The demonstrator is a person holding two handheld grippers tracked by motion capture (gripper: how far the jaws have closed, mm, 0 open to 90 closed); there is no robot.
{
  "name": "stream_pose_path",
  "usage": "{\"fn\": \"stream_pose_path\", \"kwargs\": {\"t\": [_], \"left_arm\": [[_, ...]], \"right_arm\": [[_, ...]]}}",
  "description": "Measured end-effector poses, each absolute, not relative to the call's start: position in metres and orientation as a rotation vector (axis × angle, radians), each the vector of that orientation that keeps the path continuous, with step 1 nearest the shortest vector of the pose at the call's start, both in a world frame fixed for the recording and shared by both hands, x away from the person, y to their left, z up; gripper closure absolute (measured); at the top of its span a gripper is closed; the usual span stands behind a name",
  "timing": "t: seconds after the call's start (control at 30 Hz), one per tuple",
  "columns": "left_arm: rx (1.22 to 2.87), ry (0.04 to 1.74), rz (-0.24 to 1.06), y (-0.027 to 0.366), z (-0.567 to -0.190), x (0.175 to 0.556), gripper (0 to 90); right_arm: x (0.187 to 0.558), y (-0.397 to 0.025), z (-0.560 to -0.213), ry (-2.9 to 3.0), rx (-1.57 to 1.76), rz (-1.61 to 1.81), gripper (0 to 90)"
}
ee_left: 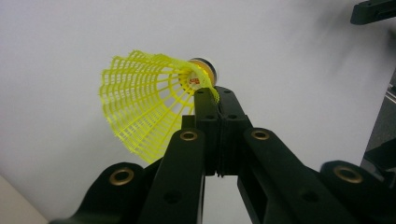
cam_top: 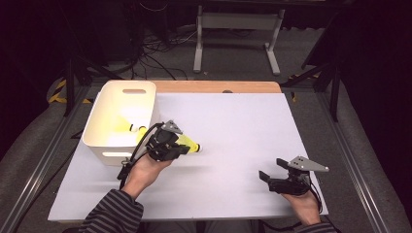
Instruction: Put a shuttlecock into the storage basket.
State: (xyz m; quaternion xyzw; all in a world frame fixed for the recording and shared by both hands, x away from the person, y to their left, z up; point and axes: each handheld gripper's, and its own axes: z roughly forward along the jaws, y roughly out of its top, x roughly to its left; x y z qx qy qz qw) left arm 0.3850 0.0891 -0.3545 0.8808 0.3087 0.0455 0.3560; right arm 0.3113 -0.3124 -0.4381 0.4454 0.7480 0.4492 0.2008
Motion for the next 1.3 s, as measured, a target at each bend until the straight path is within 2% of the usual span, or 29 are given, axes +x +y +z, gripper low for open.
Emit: {"fn": "stream_pose_path", "kwargs": {"t": [1.3], "left_arm": [[2.29,0.885,0.153,0.086,-0.323,0.419,89.9]], "right_arm": [[0.313,-0.31,-0.439,2.107,1.231,1.239,12.2]]}}
